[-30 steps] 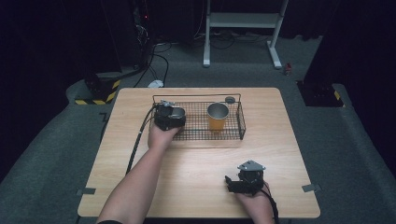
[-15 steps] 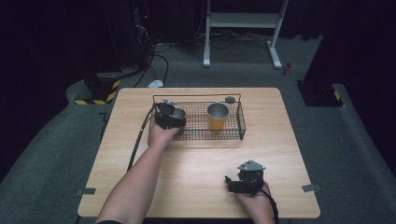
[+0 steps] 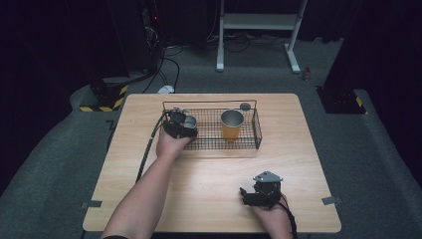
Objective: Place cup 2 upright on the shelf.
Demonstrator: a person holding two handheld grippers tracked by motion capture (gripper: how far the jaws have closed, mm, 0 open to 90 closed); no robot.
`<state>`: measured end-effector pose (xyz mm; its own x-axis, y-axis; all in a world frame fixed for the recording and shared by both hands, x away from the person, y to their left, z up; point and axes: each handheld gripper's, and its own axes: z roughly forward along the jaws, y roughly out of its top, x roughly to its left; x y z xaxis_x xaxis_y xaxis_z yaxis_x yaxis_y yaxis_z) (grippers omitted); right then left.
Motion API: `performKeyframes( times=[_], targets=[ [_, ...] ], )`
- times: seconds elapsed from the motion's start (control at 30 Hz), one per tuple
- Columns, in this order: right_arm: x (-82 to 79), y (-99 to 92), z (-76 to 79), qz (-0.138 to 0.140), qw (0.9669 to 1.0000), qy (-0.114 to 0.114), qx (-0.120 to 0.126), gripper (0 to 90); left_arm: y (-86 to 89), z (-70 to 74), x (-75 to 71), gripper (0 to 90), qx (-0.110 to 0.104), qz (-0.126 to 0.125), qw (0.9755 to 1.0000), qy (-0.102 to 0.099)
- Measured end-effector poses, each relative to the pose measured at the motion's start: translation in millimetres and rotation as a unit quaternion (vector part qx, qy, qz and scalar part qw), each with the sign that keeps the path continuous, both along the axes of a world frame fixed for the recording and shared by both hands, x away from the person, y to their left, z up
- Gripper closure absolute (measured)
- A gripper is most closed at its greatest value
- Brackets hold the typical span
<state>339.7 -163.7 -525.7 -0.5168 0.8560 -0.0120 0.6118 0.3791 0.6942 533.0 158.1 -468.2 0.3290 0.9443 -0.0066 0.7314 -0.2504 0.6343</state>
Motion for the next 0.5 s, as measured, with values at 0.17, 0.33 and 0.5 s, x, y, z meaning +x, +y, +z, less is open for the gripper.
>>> performKeyframes(
  times=[0.17, 0.33, 0.5],
  targets=[
    [0.0, 0.0, 0.0, 0.000, 1.0000, 0.000, 0.000, 8.4, 4.3, 4.0, 0.6, 0.5, -0.009, 0.006, 0.9999, -0.003],
    [0.0, 0.0, 0.0, 0.000, 1.0000, 0.000, 0.000, 8.4, 3.7, 11.8, -2.6, 0.4, -0.014, 0.002, 0.9997, -0.020],
    [0.1, -0.1, -0.1, 0.001, 1.0000, -0.001, 0.000, 8.4, 2.3, 17.8, -4.5, 0.2, -0.011, 0.005, 0.9994, -0.031]
  ],
)
